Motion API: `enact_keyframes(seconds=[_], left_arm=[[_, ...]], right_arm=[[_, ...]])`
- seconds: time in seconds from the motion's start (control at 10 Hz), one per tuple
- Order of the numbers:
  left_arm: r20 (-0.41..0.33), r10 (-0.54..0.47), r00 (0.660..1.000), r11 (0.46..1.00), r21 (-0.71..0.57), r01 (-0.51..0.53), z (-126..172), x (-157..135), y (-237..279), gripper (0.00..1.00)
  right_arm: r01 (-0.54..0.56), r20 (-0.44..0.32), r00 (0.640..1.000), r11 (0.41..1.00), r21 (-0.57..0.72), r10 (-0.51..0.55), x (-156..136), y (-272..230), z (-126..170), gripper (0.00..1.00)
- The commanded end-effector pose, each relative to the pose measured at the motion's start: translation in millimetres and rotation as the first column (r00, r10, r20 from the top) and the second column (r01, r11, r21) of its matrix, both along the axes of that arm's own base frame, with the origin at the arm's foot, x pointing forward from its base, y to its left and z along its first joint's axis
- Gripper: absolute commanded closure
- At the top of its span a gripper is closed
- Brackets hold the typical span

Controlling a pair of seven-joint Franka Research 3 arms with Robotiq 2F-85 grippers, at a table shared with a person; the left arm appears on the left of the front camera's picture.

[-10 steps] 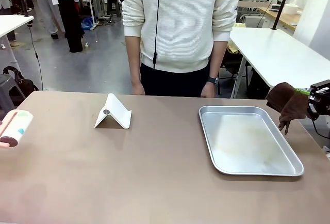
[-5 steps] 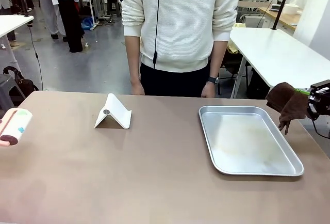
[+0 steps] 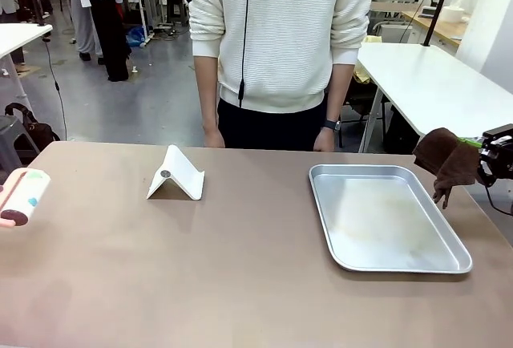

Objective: Clean the surface of the table.
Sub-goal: Return the Lint Roller and towel to their original positions.

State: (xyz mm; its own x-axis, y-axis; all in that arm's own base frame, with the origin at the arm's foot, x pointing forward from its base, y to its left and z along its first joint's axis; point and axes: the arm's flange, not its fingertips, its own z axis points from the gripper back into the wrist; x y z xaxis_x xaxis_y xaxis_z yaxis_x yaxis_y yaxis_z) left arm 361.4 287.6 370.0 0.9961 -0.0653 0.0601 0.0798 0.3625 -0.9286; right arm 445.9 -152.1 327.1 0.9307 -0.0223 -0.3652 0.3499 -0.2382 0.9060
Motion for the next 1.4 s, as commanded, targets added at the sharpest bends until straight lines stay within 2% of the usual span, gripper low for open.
enact_keyframes(seconds=[0.0,0.1,0.2,0.3,0.5,0.6,0.8,0.9,1.0,1.2,1.3], left_arm=[[-0.011,0.010,1.000,1.000,0.005,-0.010,2.5,-3.2,-6.8,0.78],[0.000,0.000,1.000,1.000,0.000,0.000,0.0,0.0,0.0,0.78],[-0.002,0.001,1.000,1.000,-0.014,-0.001,15.3,9.2,-15.0,0.78],[0.032,-0.050,0.998,0.999,-0.011,0.051,40.0,18.2,-35.7,0.78],[0.059,-0.004,0.998,1.000,-0.002,0.004,94.7,30.4,-85.8,0.78],[0.078,-0.056,0.995,0.998,0.011,0.055,120.6,31.4,-114.3,0.78],[0.066,-0.070,0.995,0.994,0.089,0.064,158.1,33.2,-175.0,0.78],[0.067,-0.097,0.993,0.986,0.140,0.087,172.4,33.5,-204.0,0.78],[0.073,-0.126,0.989,0.973,0.204,0.109,185.5,34.3,-238.5,0.78],[0.096,-0.166,0.981,0.941,0.314,0.129,195.3,42.0,-288.9,0.78],[0.069,-0.166,0.984,0.927,0.352,0.132,192.9,51.5,-309.5,0.78]], right_arm=[[0.000,-0.016,1.000,1.000,-0.003,0.000,0.2,-0.6,5.9,0.91],[0.000,0.000,1.000,1.000,0.000,0.000,0.0,0.0,0.0,0.91],[0.053,0.008,0.999,0.998,-0.014,-0.053,5.0,7.9,9.7,0.91],[0.038,0.031,0.999,0.999,-0.033,-0.037,13.3,28.2,23.2,0.91],[0.056,0.061,0.997,0.997,-0.053,-0.053,31.0,75.3,49.4,0.91],[0.071,0.070,0.995,0.995,-0.066,-0.067,37.5,105.1,61.4,0.91],[0.087,0.081,0.994,0.990,-0.107,-0.079,41.0,163.5,77.2,0.91],[0.055,0.083,0.995,0.992,-0.113,-0.046,39.1,195.9,80.9,0.91],[0.026,0.078,0.997,0.991,-0.131,-0.016,35.7,233.3,81.0,0.91],[-0.046,0.057,0.997,0.970,-0.240,0.061,27.3,296.8,60.7,0.91],[-0.082,0.052,0.994,0.964,-0.253,0.099,25.7,322.0,47.5,0.91]])
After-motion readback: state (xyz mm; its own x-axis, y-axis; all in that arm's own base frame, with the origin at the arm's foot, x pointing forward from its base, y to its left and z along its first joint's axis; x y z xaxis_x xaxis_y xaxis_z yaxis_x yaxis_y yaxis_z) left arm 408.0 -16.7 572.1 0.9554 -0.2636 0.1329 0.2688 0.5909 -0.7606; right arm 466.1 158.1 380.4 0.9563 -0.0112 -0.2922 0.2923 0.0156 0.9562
